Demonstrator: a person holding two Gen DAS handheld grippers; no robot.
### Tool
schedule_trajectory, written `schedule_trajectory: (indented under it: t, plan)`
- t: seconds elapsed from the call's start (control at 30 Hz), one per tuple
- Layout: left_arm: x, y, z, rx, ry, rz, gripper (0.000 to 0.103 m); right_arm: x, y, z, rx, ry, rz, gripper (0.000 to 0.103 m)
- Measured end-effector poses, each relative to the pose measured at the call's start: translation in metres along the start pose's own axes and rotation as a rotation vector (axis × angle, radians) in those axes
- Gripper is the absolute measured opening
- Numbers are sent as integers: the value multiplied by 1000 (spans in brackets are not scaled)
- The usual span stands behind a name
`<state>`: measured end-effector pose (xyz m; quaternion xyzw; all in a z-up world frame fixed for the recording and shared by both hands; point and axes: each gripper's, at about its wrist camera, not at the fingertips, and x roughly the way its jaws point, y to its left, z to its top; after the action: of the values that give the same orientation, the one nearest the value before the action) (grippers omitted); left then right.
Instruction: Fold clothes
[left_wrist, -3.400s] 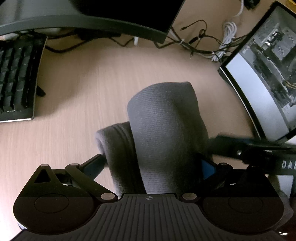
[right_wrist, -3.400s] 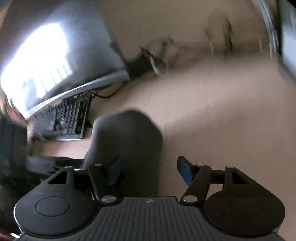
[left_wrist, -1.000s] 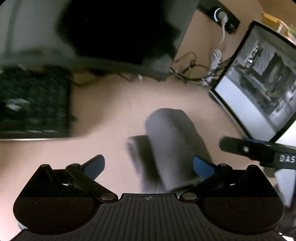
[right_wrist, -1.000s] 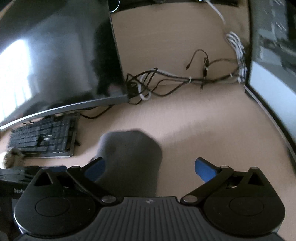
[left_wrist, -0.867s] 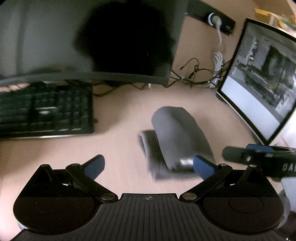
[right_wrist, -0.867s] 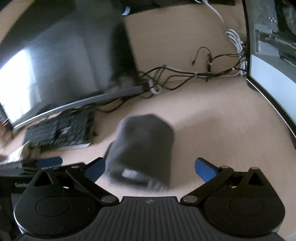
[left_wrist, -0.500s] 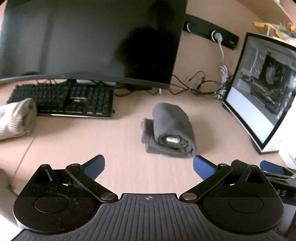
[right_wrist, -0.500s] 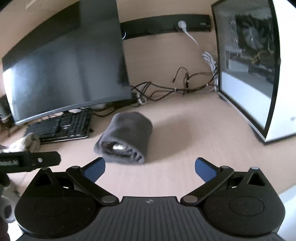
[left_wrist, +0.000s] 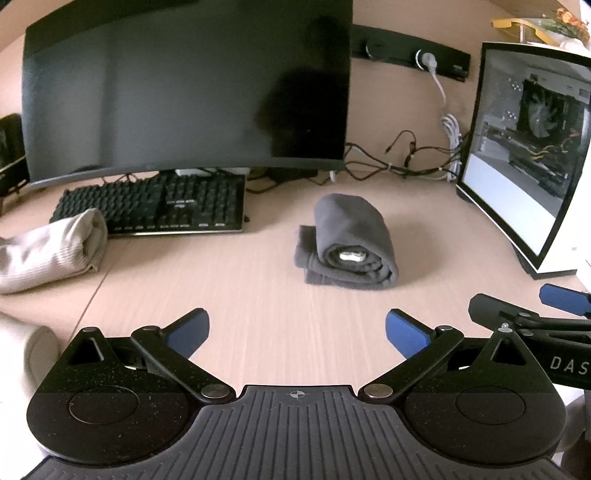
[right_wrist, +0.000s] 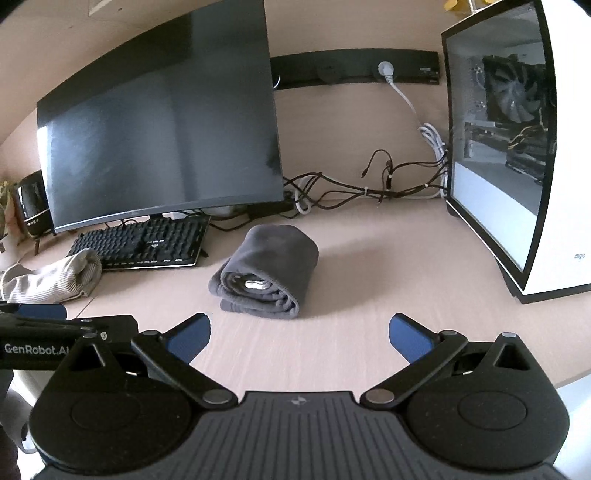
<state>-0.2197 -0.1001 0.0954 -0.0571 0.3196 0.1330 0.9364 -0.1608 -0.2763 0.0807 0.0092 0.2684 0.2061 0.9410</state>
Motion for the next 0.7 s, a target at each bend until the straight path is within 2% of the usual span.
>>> schedule_trajectory:
  t: [0.33, 0.53, 0.7]
  plan:
    - [5, 1, 2, -14, 12, 5, 103, 4, 3, 1, -19, 6, 2, 103]
    - [19, 4, 2, -22, 60, 9, 103, 16, 1, 1, -15, 45, 11, 103]
    - [21, 3, 4, -16, 58, 12, 103, 20, -1, 2, -11, 45, 16, 103]
